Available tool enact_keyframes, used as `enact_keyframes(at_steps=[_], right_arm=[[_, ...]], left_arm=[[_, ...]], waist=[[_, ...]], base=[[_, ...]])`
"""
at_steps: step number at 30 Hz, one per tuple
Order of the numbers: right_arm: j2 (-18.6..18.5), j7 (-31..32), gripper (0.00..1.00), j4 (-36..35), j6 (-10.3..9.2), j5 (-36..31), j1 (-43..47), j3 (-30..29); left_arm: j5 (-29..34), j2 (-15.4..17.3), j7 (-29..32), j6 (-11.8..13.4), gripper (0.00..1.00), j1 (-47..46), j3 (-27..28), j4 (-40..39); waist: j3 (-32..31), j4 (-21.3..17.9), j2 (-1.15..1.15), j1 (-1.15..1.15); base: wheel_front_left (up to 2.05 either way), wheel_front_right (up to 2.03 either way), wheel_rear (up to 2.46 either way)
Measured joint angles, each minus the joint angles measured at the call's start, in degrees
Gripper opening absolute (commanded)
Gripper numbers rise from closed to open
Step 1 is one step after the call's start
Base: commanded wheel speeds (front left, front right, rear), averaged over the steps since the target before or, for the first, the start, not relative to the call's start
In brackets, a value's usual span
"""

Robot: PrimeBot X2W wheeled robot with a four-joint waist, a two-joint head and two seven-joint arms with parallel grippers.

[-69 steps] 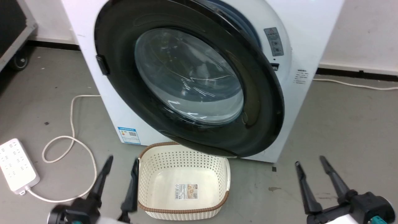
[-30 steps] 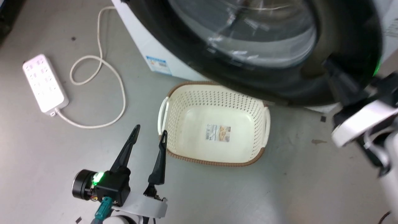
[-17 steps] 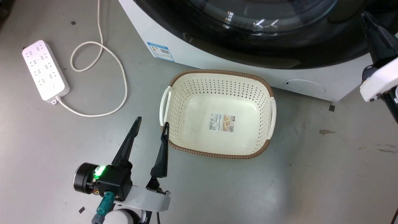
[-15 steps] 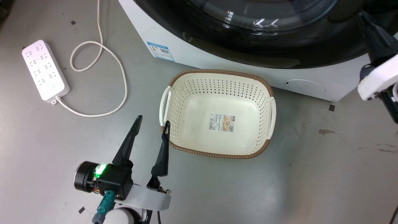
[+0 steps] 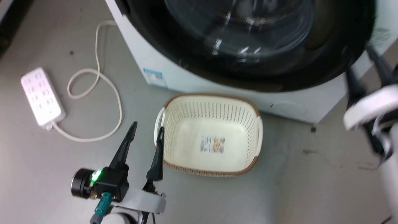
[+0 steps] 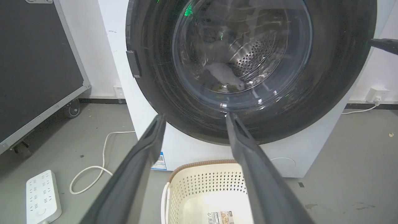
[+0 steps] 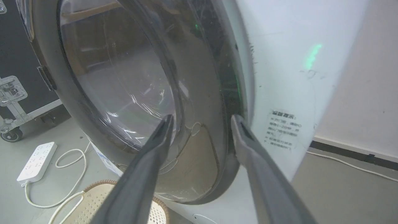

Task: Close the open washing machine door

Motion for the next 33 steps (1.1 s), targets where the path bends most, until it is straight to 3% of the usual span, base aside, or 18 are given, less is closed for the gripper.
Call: enact_keyframes(at_steps=[7,13,20,33], right_arm=[[3.09,-3.82,1.00,-6.54,0.00,-3.24,13.70,-3.86],[8.98,-4.67,1.00,-15.97,0.00,-10.22,25.47,-10.02],[15.64,-4.88,1.00,-22.88,0.00,-13.68,35.38,-14.02],[16.57,-4.88,1.00,-23.94,0.00,-13.93,40.09,-12.45]], left_arm=[[0.00,0.13,0.00,-0.75,1.00,1.98,0.85,2.48],[-0.01,0.33,0.01,-0.92,1.00,3.88,2.01,4.13],[-0.43,1.25,0.00,-1.53,1.00,5.82,2.99,5.09],[-0.54,1.38,0.00,-1.93,1.00,6.25,4.27,6.71]], waist=[[-6.79,-2.22,0.00,-0.01],[-11.37,-4.73,0.00,-0.01],[-14.51,-7.82,0.00,-0.01],[-15.78,-10.87,0.00,0.01]], base=[[0.00,0.00,0.00],[0.00,0.00,0.00],[0.00,0.00,0.00],[0.00,0.00,0.00]])
